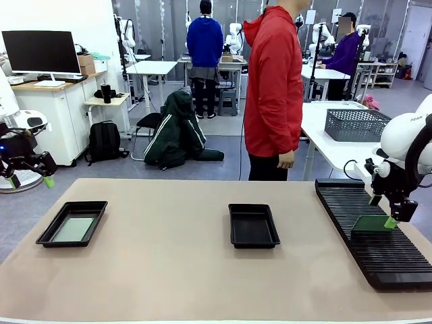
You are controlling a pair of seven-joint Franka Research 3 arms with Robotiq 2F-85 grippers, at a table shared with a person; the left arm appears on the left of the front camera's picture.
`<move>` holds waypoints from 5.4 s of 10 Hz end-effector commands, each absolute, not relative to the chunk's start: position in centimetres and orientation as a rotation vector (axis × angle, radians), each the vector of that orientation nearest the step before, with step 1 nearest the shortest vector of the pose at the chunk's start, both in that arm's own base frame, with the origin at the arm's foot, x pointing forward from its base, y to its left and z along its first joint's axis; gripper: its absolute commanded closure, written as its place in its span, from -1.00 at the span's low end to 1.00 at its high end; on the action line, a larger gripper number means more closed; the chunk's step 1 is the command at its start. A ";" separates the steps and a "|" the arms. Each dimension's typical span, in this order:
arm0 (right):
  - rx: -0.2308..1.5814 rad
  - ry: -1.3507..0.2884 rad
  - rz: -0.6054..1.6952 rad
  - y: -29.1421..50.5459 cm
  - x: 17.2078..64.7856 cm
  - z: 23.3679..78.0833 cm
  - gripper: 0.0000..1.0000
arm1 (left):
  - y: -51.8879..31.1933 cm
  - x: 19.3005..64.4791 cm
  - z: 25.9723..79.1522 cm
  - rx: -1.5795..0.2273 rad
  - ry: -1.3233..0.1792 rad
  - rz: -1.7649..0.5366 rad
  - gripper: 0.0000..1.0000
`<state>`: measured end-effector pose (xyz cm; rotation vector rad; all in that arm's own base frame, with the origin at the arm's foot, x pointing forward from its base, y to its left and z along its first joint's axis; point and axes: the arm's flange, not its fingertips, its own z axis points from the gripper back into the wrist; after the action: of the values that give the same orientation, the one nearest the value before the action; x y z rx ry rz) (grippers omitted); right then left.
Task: Inspect and transfer BCBs to ESD trays.
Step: Pick up the Blank PCB from the PCB Rack and place it in the right ESD tray.
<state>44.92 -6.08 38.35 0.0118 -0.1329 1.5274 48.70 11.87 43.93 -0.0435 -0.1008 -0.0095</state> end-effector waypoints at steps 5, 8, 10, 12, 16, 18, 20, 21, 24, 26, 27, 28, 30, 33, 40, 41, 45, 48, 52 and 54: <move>0.020 -0.134 1.526 -6.3 45.3 38.1 -1.00 | 12.0 48.6 43.9 -0.051 -0.104 -0.016 -1.00; 0.020 -0.134 1.526 -6.3 45.3 38.1 -1.00 | 12.0 48.6 43.9 -0.051 -0.104 -0.016 -1.00; -0.019 -0.163 1.553 -6.8 45.5 37.6 -1.00 | 12.0 48.6 43.9 -0.051 -0.104 -0.016 -1.00; -0.022 -0.174 1.555 -7.4 45.1 36.5 -1.00 | 12.0 48.6 43.9 -0.051 -0.104 -0.016 -1.00; -0.040 -0.198 1.517 -8.9 45.4 34.7 -1.00 | 12.0 48.6 43.9 -0.051 -0.104 -0.016 -1.00; -0.046 -0.229 1.535 -9.1 45.5 34.3 -1.00 | 12.0 48.6 43.9 -0.051 -0.104 -0.016 -1.00; -0.040 -0.244 1.537 -9.0 45.7 34.2 -1.00 | 12.0 48.6 43.9 -0.051 -0.104 -0.016 -1.00; -0.034 -0.238 1.529 -8.9 45.8 34.1 -1.00 | 12.0 48.6 43.9 -0.051 -0.104 -0.016 -1.00; -0.024 -0.226 1.532 -8.8 45.9 34.3 -0.80 | 12.0 48.6 43.9 -0.051 -0.104 -0.016 -1.00; -0.028 -0.208 1.520 -8.8 45.8 34.3 -0.65 | 12.0 48.6 43.9 -0.051 -0.104 -0.016 -1.00; -0.026 -0.209 1.520 -8.9 45.8 34.3 -0.58 | 12.0 48.6 43.9 -0.051 -0.104 -0.016 -1.00; -0.027 -0.206 1.520 -8.8 45.8 34.4 -0.51 | 12.0 48.6 43.9 -0.051 -0.104 -0.016 -1.00; -0.030 -0.205 1.516 -8.9 45.8 34.5 -0.36 | 12.0 48.6 43.9 -0.051 -0.104 -0.016 -1.00; -0.040 -0.199 1.534 -8.9 45.8 34.2 -0.15 | 12.0 48.6 43.9 -0.051 -0.104 -0.016 -1.00; -0.071 -0.147 1.565 -8.5 45.9 34.7 0.20 | 12.0 48.6 43.9 -0.051 -0.104 -0.016 -1.00; -0.073 -0.145 1.564 -8.6 46.0 34.8 0.43 | 12.0 48.6 43.9 -0.051 -0.104 -0.016 -1.00; -0.067 -0.145 1.567 -8.6 45.8 35.0 0.70 | 12.0 48.6 43.9 -0.051 -0.104 -0.016 -1.00; -0.067 -0.149 1.564 -8.5 45.6 35.0 0.75 | 12.0 48.6 43.9 -0.051 -0.104 -0.016 -1.00; -0.055 -0.161 1.564 -8.4 45.4 35.6 0.97 | 12.0 48.6 43.9 -0.051 -0.104 -0.016 -1.00; -0.044 -0.155 1.554 -8.5 45.5 36.5 0.97 | 12.0 48.6 43.9 -0.051 -0.104 -0.016 -1.00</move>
<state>45.67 -8.43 35.59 -0.0590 -0.1687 1.5676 48.70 11.87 43.93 -0.0435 -0.1007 -0.0095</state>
